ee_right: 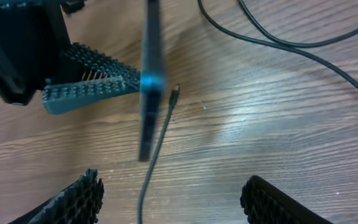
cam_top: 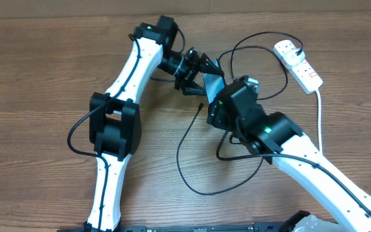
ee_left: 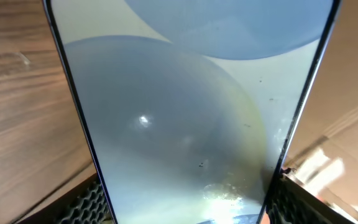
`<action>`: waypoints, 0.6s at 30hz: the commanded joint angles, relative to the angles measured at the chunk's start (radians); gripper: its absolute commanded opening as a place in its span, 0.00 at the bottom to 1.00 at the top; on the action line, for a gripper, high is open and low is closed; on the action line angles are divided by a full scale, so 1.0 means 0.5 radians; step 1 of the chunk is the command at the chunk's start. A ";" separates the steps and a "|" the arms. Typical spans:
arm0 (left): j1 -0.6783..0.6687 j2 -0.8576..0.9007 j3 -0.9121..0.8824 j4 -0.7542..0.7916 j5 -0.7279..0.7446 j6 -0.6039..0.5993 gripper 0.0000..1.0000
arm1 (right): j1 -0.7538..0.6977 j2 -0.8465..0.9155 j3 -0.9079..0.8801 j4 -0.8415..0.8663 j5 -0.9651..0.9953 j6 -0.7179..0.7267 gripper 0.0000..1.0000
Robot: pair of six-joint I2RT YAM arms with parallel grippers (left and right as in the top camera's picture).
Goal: Plug charger to phone and switch on socket
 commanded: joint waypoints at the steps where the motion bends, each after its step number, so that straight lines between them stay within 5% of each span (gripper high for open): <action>1: -0.013 0.021 0.060 0.038 -0.111 -0.133 0.68 | 0.003 -0.013 0.040 0.039 0.107 0.022 0.73; 18: -0.043 0.021 0.060 0.046 0.104 -0.123 0.68 | -0.018 0.135 0.038 0.270 0.274 0.017 0.64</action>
